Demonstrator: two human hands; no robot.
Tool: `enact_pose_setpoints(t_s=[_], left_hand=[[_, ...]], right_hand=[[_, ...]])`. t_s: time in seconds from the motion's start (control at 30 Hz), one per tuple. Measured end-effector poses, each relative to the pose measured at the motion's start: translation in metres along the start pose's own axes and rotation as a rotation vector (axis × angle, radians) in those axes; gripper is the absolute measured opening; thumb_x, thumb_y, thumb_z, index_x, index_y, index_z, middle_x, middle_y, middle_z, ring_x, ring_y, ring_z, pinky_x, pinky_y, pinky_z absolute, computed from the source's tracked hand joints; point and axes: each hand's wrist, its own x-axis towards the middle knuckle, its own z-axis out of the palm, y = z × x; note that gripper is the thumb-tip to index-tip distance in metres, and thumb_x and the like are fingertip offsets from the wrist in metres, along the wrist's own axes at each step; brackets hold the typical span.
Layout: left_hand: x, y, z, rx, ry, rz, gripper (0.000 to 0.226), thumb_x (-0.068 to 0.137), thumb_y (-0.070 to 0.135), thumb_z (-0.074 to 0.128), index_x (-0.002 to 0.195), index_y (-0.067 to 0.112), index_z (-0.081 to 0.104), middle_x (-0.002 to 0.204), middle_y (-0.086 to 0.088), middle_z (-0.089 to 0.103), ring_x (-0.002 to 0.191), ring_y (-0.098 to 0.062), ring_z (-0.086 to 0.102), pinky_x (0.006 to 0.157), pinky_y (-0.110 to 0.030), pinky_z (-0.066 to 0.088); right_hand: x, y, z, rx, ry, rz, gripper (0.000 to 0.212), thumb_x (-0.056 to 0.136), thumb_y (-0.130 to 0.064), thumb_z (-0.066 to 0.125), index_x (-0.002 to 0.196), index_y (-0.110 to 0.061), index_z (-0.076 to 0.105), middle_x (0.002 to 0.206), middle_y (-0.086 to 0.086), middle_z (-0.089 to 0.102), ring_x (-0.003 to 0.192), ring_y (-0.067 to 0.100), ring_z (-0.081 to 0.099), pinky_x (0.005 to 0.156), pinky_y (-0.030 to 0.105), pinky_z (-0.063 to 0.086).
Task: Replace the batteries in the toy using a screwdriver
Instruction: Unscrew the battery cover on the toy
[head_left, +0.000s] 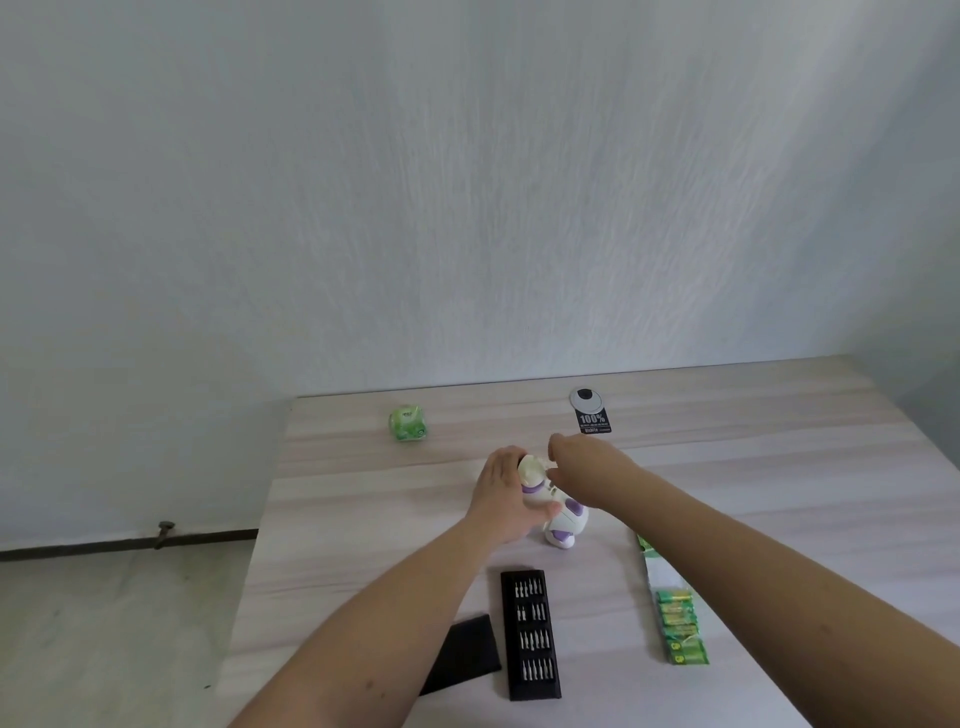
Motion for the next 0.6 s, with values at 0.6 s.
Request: enact_pose_setpoints(t_s=[0.6], left_hand=[[-0.0015,0.003,-0.0016,0.006,-0.007,-0.025,0.084,0.065,0.051,0.072,0.133,0.014,0.039,0.134,0.002,0.04,0.131,-0.014,0.033,0.11,-0.022,0.026]], right_hand=[[-0.0011,0.0001,-0.0033,0.053,-0.098,0.053,0.014,0.083,-0.014,0.057,0.074,-0.008,0.066,0.085,0.01,0.073,0.074,0.022,0.063,0.072,0.034,0.054]])
